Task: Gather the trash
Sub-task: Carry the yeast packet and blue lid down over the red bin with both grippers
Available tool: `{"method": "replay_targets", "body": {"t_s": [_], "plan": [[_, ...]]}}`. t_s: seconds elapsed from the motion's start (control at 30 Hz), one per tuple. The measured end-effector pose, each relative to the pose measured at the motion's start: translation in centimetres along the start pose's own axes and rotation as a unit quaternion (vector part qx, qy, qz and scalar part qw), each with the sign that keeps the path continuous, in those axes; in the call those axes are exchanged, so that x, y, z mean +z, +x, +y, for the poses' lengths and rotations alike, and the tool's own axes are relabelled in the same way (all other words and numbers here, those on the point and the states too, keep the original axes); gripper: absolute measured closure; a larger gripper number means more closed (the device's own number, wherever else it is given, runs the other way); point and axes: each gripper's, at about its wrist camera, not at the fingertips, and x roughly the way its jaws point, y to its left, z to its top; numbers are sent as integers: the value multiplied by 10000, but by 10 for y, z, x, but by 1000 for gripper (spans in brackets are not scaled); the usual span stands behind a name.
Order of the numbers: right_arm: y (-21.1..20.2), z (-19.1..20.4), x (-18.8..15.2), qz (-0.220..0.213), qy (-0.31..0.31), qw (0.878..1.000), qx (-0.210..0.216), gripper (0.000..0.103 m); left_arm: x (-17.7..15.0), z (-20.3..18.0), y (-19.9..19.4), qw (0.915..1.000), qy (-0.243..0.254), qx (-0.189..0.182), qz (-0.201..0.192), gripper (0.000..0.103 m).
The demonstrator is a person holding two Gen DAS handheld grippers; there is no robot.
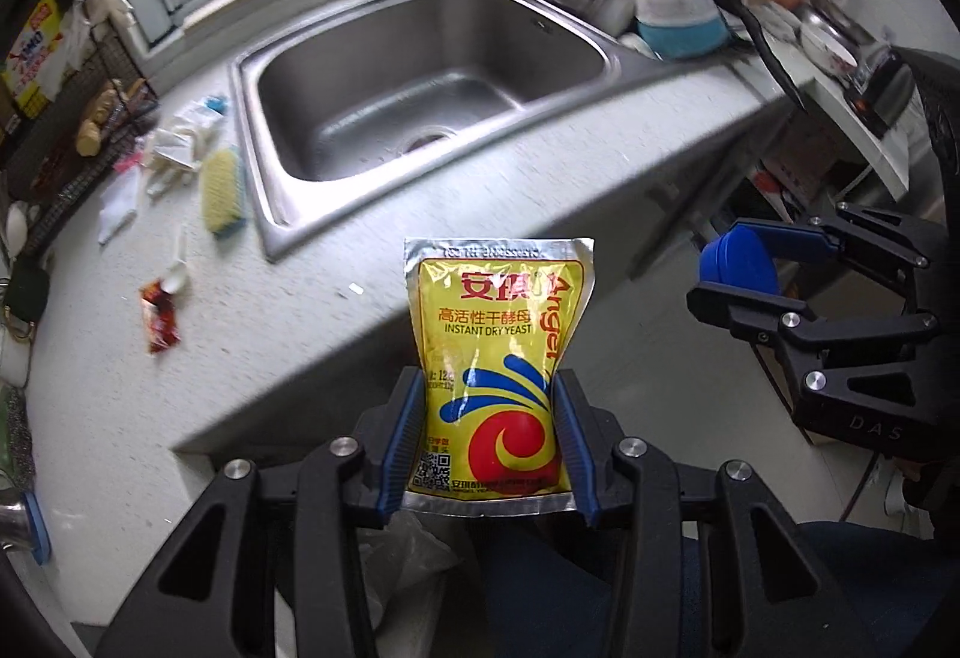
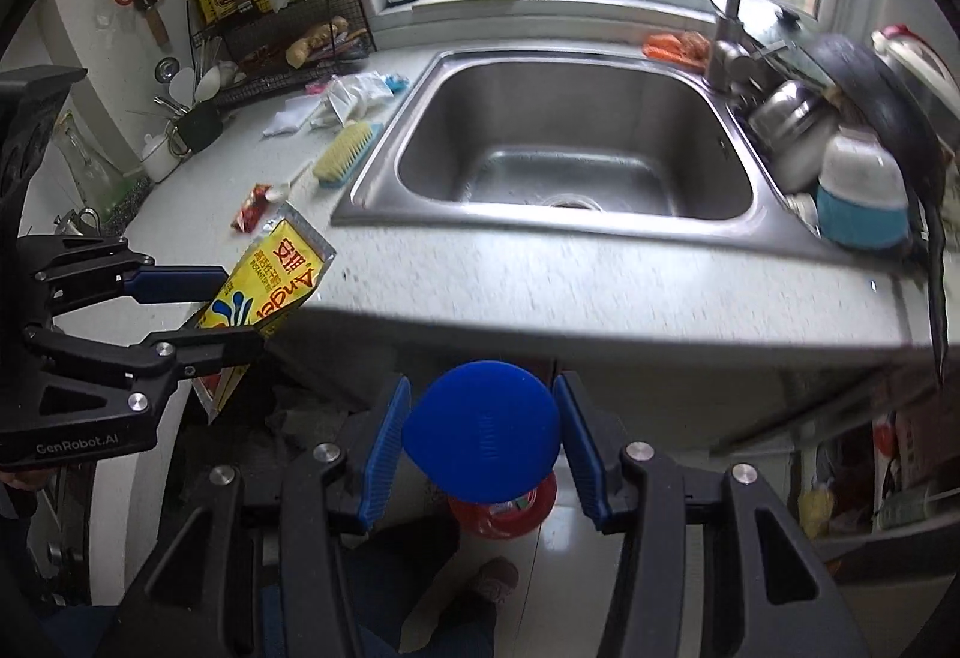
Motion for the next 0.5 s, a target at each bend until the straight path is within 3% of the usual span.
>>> {"method": "replay_targets", "body": {"t_s": [0.2, 0.5], "plan": [[10, -17, -37, 316, 305, 9990, -2, 56, -20, -36, 40, 9981, 298, -302, 452, 62], [62, -24, -73, 730, 462, 9963, -41, 56, -43, -49, 132, 9926, 362, -566, 1009, 62]]}}
